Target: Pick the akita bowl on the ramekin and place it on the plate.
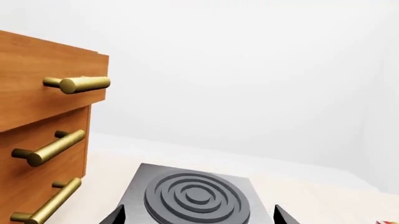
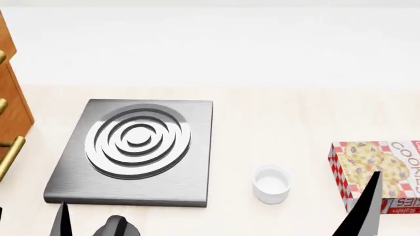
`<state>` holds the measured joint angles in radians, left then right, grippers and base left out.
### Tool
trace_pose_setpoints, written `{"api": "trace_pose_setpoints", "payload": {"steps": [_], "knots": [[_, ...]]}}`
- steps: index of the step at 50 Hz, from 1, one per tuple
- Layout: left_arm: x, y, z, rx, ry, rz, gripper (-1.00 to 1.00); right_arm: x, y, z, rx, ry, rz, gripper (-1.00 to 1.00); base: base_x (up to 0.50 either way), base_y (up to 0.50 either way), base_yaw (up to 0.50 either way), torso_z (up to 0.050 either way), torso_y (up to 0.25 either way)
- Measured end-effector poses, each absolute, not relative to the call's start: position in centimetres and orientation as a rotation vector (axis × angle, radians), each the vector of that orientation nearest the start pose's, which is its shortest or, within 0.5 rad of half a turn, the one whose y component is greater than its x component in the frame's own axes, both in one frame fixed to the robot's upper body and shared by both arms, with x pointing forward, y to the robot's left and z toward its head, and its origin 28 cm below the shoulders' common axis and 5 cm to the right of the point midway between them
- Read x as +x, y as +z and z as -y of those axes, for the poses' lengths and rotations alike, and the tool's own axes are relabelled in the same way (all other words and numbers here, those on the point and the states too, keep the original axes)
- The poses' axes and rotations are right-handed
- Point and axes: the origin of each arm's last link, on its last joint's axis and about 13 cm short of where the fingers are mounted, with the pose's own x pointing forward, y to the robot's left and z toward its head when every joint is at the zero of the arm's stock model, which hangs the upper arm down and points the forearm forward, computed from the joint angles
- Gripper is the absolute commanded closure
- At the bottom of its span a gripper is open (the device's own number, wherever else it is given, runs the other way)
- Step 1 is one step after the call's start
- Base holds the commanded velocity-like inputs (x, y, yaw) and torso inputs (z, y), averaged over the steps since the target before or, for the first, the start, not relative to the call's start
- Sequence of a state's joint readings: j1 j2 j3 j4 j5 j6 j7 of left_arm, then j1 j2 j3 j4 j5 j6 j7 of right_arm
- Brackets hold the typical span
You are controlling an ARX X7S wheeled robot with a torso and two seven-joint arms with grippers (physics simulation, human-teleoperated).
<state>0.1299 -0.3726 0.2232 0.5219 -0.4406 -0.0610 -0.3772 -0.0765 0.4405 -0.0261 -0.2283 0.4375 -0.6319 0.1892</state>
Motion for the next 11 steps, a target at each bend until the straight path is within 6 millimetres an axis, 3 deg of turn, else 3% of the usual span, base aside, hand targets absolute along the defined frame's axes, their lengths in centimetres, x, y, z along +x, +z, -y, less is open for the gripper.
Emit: {"api": "trace_pose_setpoints", "payload": {"steps": [11], "knots": [[16.91,8.82,-21.16,-0.170,-0.027,0.174,-1.00,18.50,10.83,17.71,0.142,-0.067,0.814,-1.00,0.00,0.00,0.00,0.000,0.250]]}}
